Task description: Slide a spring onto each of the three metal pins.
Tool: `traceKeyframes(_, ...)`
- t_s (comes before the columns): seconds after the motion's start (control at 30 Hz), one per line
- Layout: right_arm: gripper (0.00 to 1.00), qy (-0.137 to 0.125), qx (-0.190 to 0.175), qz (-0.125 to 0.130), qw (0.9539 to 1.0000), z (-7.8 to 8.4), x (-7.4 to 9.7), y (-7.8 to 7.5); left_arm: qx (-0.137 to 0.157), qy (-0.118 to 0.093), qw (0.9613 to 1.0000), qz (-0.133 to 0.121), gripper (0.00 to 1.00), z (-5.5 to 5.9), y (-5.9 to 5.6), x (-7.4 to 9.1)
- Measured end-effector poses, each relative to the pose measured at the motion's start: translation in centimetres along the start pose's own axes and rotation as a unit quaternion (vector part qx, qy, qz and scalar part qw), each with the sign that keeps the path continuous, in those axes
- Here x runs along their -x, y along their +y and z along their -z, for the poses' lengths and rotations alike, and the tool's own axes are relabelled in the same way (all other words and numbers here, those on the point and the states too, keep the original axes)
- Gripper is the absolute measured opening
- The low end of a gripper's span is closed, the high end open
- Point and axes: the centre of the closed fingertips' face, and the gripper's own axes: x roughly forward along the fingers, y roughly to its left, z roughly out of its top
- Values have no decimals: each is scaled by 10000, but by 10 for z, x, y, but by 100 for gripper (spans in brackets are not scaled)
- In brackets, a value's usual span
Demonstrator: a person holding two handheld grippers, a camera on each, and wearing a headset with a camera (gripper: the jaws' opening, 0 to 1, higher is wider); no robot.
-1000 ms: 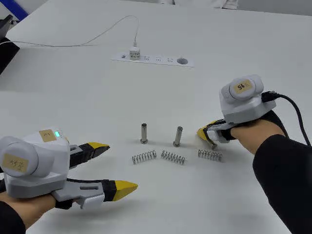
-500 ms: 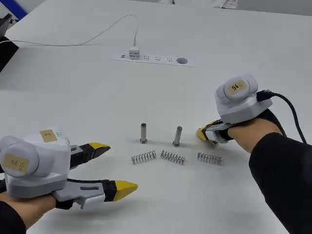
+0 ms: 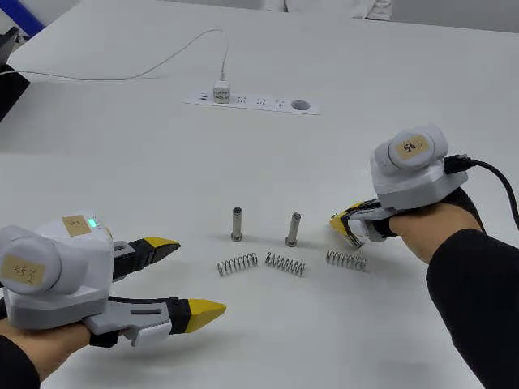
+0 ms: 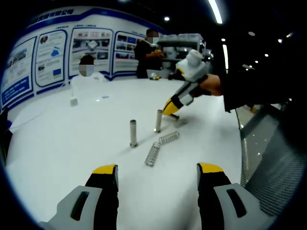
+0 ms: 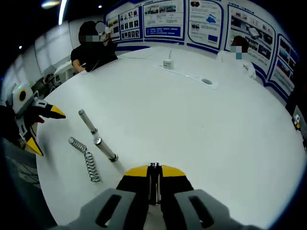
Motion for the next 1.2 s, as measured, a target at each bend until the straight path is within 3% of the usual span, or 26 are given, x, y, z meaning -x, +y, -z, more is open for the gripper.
traceKeyframes(0.53, 9, -348, -117, 109, 9993, -3, 23, 2, -109, -50, 9999, 30, 68, -8, -2, 0)
traceKeyframes(1.2, 9, -427, -161, 121, 9989, 1, 34, 2, -131, -66, 9999, 33, 68, -11, -5, -1)
